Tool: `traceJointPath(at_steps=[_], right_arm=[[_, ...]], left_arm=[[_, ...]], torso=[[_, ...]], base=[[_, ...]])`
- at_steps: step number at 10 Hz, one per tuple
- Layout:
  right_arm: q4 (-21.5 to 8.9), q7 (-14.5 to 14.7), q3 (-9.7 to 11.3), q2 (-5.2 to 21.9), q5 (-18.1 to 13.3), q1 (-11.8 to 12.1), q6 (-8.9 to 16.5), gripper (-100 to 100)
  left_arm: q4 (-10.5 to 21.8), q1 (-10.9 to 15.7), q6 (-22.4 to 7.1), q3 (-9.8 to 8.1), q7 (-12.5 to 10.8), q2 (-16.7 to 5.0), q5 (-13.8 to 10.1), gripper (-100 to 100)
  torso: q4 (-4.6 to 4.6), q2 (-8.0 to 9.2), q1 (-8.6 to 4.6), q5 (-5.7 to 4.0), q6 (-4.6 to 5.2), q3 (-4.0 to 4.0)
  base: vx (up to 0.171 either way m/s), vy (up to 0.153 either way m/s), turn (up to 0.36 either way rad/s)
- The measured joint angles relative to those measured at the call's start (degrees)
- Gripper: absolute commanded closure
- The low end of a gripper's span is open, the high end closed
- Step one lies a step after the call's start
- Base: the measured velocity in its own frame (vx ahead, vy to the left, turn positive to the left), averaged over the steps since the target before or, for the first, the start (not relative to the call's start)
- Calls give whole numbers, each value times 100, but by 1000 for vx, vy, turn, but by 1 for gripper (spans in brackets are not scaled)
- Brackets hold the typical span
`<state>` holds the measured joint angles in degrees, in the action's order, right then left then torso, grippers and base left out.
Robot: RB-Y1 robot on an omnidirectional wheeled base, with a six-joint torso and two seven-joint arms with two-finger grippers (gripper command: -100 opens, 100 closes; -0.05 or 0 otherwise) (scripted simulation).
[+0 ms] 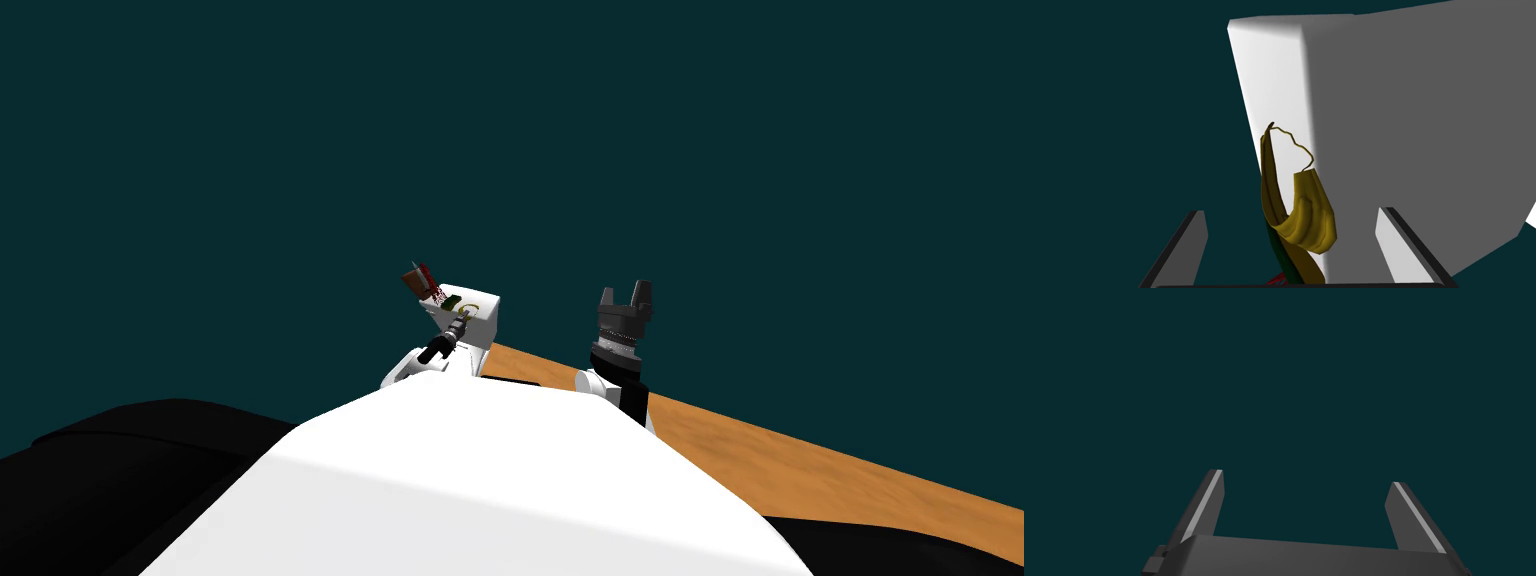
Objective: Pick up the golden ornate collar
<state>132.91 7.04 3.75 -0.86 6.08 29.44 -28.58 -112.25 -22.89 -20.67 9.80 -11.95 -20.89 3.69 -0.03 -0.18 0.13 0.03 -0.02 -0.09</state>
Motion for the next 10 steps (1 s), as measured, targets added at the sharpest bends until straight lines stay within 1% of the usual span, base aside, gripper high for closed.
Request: traceJointPath(at_steps=[1, 3, 4, 5, 7, 8, 10], right_arm=[[0, 0, 0, 0, 0, 0, 0, 0], [0, 0, 0, 0, 0, 0, 0, 0], [0, 0, 0, 0, 0, 0, 0, 0], [0, 0, 0, 0, 0, 0, 0, 0], [0, 0, 0, 0, 0, 1, 0, 0], [0, 0, 0, 0, 0, 0, 0, 0], [0, 0, 0, 0, 0, 0, 0, 0]], left_arm=[[84, 77, -88, 0, -24, -38, 24, -100], [115, 136, -321, -10, -87, -184, 58, -100], [114, 142, -352, -11, -94, -192, 59, 0], [114, 141, -349, -11, -94, -191, 59, -100], [312, 237, -256, -39, -67, -132, 66, -100], [324, 243, -241, -40, -63, -129, 66, 100], [324, 242, -244, -40, -63, -129, 66, 100]], torso=[[0, -2, -1, 0, 0, -1], [-3, -14, 0, 0, 0, -8], [-2, -4, -5, -1, -2, -3], [1, 5, -8, -2, -1, 3], [-3, -13, -13, -2, -1, -7], [-2, -5, -12, -3, -2, -3], [2, 10, -14, -4, -1, 6]], base=[[53, 22, -99], [53, 17, -57], [6, 2, 3], [39, -1, -26], [56, -6, -19], [0, 0, 0], [0, 0, 0]])
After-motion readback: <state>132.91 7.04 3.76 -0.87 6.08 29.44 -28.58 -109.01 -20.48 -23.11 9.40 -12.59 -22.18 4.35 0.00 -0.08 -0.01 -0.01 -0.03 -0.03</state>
